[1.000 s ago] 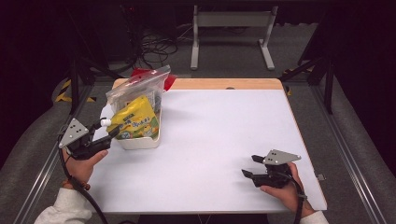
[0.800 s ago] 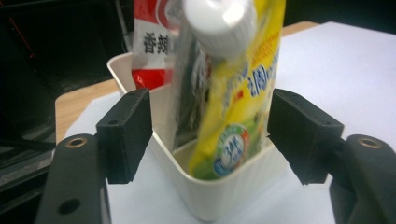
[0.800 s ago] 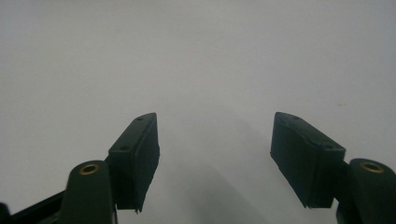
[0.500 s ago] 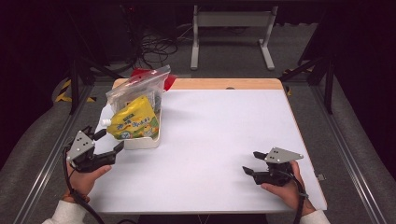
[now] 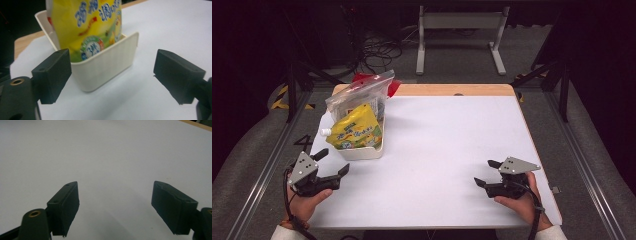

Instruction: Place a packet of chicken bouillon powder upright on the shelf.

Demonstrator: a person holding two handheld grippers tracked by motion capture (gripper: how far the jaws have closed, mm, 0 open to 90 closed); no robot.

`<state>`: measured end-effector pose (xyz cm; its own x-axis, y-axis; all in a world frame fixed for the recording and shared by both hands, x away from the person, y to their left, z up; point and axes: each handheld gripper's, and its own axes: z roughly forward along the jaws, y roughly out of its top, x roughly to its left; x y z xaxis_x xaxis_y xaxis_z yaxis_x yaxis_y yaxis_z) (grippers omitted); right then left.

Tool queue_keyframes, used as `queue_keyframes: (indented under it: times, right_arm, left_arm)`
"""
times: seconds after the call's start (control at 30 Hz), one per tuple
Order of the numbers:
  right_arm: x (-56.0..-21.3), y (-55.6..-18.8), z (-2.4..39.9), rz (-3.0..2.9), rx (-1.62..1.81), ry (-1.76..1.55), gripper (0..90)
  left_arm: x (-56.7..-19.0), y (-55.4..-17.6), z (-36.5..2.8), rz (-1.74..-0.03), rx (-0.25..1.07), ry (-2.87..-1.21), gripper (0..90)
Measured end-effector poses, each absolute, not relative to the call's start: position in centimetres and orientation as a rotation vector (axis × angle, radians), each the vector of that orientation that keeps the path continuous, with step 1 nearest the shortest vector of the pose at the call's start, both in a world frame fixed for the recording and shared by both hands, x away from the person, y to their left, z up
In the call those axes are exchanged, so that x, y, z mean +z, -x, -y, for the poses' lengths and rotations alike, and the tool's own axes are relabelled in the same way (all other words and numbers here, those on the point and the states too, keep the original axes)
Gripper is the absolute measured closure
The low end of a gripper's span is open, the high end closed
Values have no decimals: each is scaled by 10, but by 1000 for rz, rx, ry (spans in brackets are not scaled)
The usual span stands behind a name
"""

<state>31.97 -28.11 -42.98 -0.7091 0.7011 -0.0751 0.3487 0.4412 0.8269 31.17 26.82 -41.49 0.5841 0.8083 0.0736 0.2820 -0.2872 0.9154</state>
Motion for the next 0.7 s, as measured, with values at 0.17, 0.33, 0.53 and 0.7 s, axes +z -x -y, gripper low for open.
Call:
queue_keyframes:
  times: [0.17,0.33,0.53,0.7]
  right_arm:
    - [-428,-320,285,-2265,1159,-896,186]
    - [-429,-319,287,-2244,1111,-902,160]
    - [-430,-315,288,-2238,1083,-895,154]
    - [-432,-310,291,-2235,1080,-906,151]
  left_arm:
    - [-423,-306,-256,-834,591,-1871,117]
    - [-431,-307,-229,-766,530,-1955,100]
    - [-438,-312,-198,-681,470,-2019,93]
    - [-442,-314,-175,-624,416,-2063,88]
